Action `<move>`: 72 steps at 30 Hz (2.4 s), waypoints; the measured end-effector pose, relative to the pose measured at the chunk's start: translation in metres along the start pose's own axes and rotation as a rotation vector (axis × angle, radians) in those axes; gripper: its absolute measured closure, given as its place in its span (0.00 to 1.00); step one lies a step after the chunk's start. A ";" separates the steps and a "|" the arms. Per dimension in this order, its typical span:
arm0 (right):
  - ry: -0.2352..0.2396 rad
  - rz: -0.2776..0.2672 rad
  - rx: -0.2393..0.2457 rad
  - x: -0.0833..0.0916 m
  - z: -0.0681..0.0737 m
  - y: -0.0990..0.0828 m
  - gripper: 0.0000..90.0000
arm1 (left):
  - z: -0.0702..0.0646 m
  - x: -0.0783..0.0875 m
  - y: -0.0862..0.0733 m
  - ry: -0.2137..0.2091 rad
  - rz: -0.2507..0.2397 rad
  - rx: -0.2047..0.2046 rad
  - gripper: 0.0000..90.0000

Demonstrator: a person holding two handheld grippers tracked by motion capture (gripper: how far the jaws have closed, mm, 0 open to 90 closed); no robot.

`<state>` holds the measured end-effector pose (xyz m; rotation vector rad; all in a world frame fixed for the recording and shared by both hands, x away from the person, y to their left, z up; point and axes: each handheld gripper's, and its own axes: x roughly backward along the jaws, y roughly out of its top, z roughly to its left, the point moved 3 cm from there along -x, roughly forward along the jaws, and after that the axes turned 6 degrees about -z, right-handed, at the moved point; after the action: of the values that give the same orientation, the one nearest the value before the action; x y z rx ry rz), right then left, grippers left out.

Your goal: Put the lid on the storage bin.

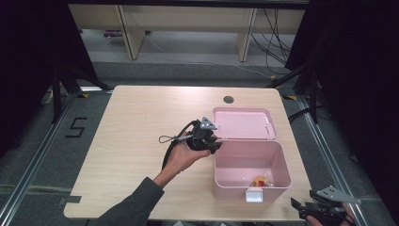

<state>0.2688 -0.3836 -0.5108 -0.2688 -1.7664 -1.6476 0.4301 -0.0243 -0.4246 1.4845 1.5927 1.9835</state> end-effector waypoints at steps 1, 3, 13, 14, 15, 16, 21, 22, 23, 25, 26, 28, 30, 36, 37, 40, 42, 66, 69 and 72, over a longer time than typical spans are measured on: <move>-0.004 -0.004 0.022 -0.001 -0.002 0.005 0.23 | 0.000 -0.001 0.001 0.000 0.004 -0.001 0.79; 0.001 -0.008 0.024 -0.005 -0.008 0.020 0.23 | -0.001 -0.004 0.002 0.012 0.020 -0.001 0.81; 0.008 0.027 0.026 -0.016 -0.030 0.077 0.27 | -0.007 -0.013 0.004 0.054 0.063 -0.049 0.86; 0.013 0.028 0.017 -0.019 -0.032 0.083 0.27 | -0.007 -0.013 0.004 0.054 0.063 -0.050 0.86; 0.015 0.033 0.023 -0.021 -0.034 0.088 0.27 | -0.007 -0.013 0.004 0.054 0.063 -0.052 0.86; 0.012 0.034 0.028 -0.023 -0.036 0.094 0.27 | -0.008 -0.013 0.004 0.056 0.062 -0.053 0.86; 0.022 0.067 0.039 -0.037 -0.042 0.121 0.28 | -0.008 -0.013 0.004 0.062 0.058 -0.046 0.87; 0.017 0.026 -0.005 -0.047 -0.039 0.130 0.29 | -0.008 -0.013 0.004 0.063 0.056 -0.047 0.87; 0.017 0.026 -0.005 -0.047 -0.039 0.130 0.29 | -0.009 -0.013 0.004 0.074 0.058 -0.050 0.87; 0.030 0.070 0.013 -0.050 -0.040 0.142 0.30 | -0.009 -0.013 0.004 0.072 0.059 -0.053 0.87; 0.045 0.068 0.002 -0.053 -0.040 0.148 0.30 | -0.009 -0.013 0.004 0.072 0.058 -0.051 0.87; 0.034 0.071 0.011 -0.058 -0.039 0.159 0.31 | -0.009 -0.013 0.004 0.072 0.058 -0.051 0.87; 0.029 0.077 0.021 -0.063 -0.039 0.170 0.33 | -0.009 -0.013 0.004 0.073 0.058 -0.054 0.87; 0.018 0.088 -0.002 -0.078 -0.038 0.200 0.38 | -0.009 -0.012 0.004 0.073 0.058 -0.055 0.87; 0.018 0.074 0.037 -0.082 -0.039 0.205 0.39 | -0.009 -0.012 0.004 0.077 0.061 -0.055 0.87; 0.023 0.087 0.035 -0.089 -0.032 0.219 0.46 | -0.009 -0.012 0.004 0.074 0.059 -0.055 0.87; 0.023 0.103 0.038 -0.095 -0.028 0.226 0.52 | -0.009 -0.012 0.004 0.073 0.058 -0.056 0.87; -0.034 0.211 0.010 -0.162 -0.027 0.241 0.83 | -0.009 -0.012 0.003 0.070 0.041 -0.053 0.87; -0.057 0.237 0.005 -0.168 -0.025 0.240 0.83 | -0.009 -0.012 0.003 0.069 0.040 -0.056 0.87; -0.058 0.262 -0.059 -0.170 -0.021 0.240 0.84 | -0.009 -0.012 0.002 0.068 0.040 -0.058 0.87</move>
<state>0.5413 -0.3110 -0.4238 -0.5560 -1.6465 -1.5171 0.4300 -0.0387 -0.4287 1.4538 1.5291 2.1049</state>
